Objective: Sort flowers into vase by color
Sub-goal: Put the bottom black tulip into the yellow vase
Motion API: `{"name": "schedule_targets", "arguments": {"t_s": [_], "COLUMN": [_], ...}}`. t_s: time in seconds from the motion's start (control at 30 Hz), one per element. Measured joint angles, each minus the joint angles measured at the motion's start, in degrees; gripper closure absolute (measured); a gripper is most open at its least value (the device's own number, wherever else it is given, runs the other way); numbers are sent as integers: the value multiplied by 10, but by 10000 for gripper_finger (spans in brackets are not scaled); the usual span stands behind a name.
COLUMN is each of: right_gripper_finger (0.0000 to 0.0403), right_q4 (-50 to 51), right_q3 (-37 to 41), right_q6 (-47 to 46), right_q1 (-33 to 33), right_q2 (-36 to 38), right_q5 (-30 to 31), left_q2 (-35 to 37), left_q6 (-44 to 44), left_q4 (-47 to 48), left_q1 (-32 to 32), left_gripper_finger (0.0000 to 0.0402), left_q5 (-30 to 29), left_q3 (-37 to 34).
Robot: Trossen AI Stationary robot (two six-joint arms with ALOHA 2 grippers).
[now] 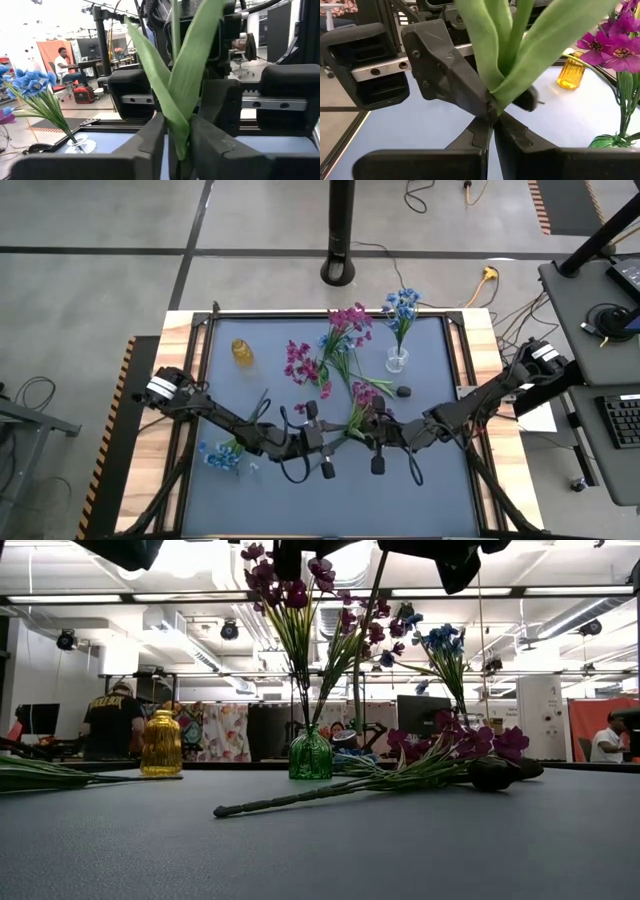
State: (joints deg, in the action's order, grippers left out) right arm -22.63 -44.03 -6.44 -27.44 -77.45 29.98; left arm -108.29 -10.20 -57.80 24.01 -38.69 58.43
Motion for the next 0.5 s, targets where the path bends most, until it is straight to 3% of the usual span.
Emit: {"name": "schedule_targets", "arguments": {"t_s": [0.23, 0.5], "right_gripper_finger": [384, 303], "right_q4": [0, -2], "right_q3": [0, 0], "right_q6": [-3, -16], "right_q1": [0, 0], "right_q2": [0, 2], "right_q5": [1, -3], "left_q2": [0, 4], "left_q6": [1, 0], "left_q4": [0, 2], "left_q1": [0, 4], "left_gripper_finger": [395, 385], "left_q5": [0, -8], "left_q3": [0, -1]}}
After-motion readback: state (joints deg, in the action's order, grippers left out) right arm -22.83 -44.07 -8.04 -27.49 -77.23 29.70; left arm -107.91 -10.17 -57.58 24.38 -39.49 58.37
